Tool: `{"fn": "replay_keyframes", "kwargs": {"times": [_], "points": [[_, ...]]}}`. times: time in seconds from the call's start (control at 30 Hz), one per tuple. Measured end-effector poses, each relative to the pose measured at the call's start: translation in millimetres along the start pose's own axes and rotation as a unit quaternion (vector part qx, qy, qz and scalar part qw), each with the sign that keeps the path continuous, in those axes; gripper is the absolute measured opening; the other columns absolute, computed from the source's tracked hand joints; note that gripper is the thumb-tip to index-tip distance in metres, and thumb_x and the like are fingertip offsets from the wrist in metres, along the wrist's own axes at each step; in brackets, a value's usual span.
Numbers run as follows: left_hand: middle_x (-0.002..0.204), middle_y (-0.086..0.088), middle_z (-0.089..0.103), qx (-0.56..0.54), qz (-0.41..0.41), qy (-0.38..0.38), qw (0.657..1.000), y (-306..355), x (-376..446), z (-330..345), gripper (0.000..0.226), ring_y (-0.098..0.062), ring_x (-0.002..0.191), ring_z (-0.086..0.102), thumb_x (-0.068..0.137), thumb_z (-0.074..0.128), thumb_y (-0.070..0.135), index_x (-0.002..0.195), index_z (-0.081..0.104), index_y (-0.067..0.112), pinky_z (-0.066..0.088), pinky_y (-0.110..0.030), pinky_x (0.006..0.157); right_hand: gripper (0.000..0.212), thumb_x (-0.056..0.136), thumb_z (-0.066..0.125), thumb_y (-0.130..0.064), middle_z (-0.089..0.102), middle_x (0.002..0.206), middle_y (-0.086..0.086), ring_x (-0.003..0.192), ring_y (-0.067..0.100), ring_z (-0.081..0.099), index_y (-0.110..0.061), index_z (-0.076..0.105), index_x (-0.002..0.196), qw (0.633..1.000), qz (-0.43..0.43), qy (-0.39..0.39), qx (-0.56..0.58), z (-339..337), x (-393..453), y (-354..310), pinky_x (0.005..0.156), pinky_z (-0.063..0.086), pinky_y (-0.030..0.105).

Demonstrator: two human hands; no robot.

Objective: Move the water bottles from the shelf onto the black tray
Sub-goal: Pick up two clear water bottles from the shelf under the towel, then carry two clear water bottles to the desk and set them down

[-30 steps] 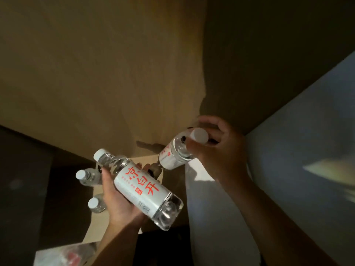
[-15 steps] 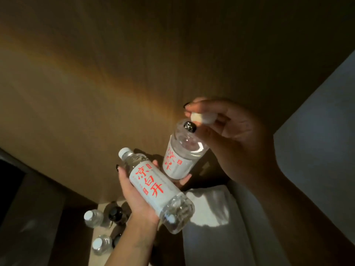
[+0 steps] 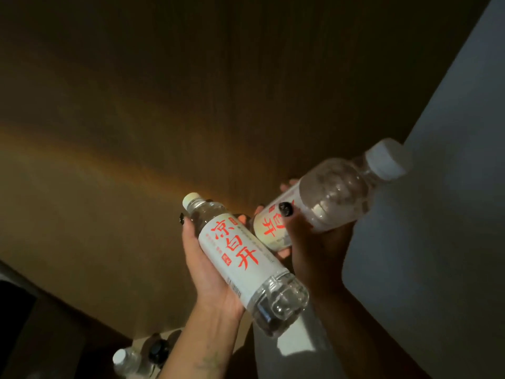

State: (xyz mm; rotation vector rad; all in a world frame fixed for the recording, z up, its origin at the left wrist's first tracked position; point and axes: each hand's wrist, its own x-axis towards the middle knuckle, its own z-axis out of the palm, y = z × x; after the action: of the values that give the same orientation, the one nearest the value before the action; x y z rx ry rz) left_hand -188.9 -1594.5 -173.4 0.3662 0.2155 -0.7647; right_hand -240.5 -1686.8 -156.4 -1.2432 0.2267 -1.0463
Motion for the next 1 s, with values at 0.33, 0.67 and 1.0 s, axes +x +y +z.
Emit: {"fn": "replay_keyframes", "kwargs": {"times": [0.33, 0.67, 1.0], "points": [[0.078, -0.005, 0.062, 0.011, -0.084, 0.027, 0.996, -3.0, -18.8, -5.3, 0.054, -0.023, 0.059, 0.067, 0.069, 0.061, 0.070, 0.086, 0.059, 0.019, 0.058, -0.037, 0.057, 0.046, 0.054, 0.081, -0.037, 0.072, 0.090, 0.000, 0.080, 0.014, 0.072, -0.028, 0.057, 0.092, 0.991, 0.098, -0.010, -0.090, -38.8, 5.1, -42.4, 0.068, 0.059, 0.026], [0.082, -0.014, 0.061, 0.121, -0.061, 0.033, 0.990, 14.0, -65.8, -34.2, 0.039, -0.024, 0.068, 0.061, 0.078, 0.055, 0.042, 0.100, 0.060, 0.010, 0.054, -0.031, 0.065, 0.057, 0.067, 0.061, -0.055, 0.065, 0.075, 0.014, 0.059, 0.025, 0.064, -0.007, 0.062, 0.098, 0.850, 0.503, -0.134, 0.086, -45.4, -20.5, -36.8, 0.058, 0.056, 0.031], [0.075, -0.014, 0.062, 0.269, -0.017, 0.140, 0.953, 45.0, -132.4, -73.9, 0.038, -0.027, 0.057, 0.058, 0.080, 0.059, 0.044, 0.093, 0.060, 0.008, 0.051, -0.033, 0.056, 0.046, 0.080, 0.055, -0.060, 0.066, 0.095, 0.011, 0.086, 0.025, 0.065, -0.018, 0.066, 0.095, 0.805, 0.564, -0.118, 0.138, -35.1, -109.4, 35.9, 0.087, 0.052, 0.043]]}}
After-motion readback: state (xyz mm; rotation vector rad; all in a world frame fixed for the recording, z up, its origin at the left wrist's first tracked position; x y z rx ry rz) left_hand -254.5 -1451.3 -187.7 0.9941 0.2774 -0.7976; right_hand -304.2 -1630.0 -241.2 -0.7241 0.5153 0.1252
